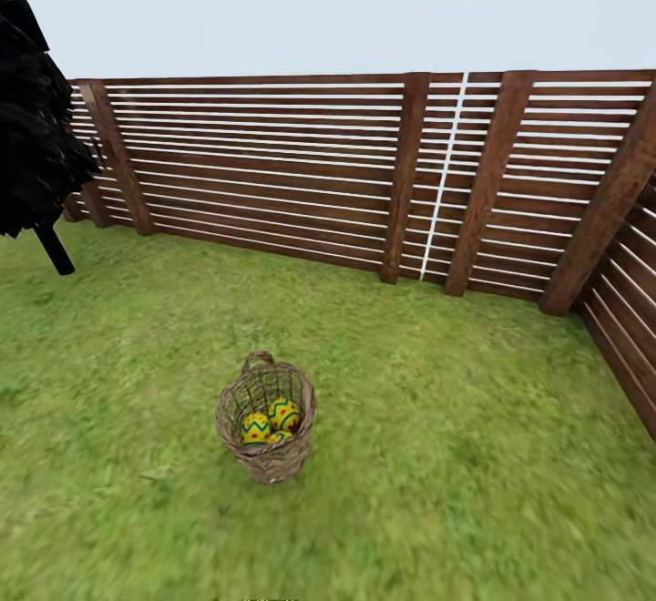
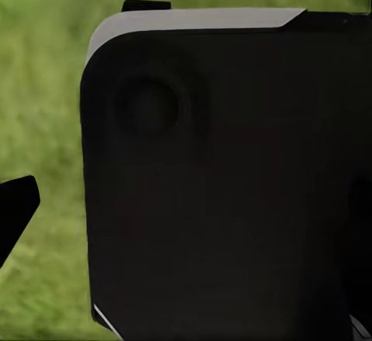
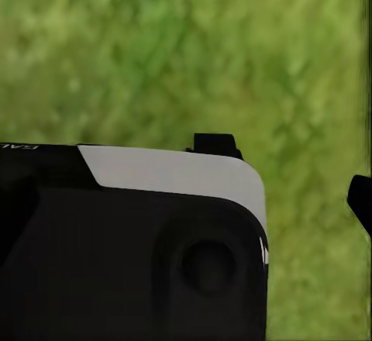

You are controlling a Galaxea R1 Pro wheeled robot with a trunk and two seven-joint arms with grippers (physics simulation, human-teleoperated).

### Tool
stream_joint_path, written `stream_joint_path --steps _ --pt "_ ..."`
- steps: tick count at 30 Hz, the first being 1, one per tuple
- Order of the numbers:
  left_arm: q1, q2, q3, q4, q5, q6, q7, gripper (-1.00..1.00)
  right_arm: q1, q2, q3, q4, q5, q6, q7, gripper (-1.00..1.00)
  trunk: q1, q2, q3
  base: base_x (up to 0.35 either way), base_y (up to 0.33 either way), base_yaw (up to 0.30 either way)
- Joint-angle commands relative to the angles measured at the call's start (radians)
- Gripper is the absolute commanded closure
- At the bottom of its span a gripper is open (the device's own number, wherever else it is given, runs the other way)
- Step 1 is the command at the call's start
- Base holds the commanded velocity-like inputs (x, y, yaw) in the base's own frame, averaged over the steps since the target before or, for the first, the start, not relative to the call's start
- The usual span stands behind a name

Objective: Take the three Easter eggs out of the wicker basket on the lawn in the garden, then place them on the lawn next to a single tree (choose any tree) so that all three eggs are next to the same tree and none are left in the basket.

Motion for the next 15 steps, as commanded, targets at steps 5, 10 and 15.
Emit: stream_joint_path --steps 5,10,15 --pt "-0.001 0.000 0.003 0.000 0.001 -0.002 -0.001 -1.00 0.000 -0.001 0.001 0.001 0.001 -0.003 0.001 -1.00 0.000 0.000 -0.001 0.000 -0.297 0.118" --pt "0.002 0.000 0.003 0.001 0.001 -0.002 0.000 -1.00 -0.002 -0.004 0.007 0.004 0.004 -0.002 0.000 -1.00 0.000 0.000 -0.001 0.000 -0.240 0.009" --pt "0.002 0.000 0.003 0.002 0.001 -0.002 -0.001 -1.00 -0.003 -0.003 0.013 0.004 0.003 -0.001 -0.002 -1.00 0.000 0.000 -0.001 0.000 0.000 0.000"
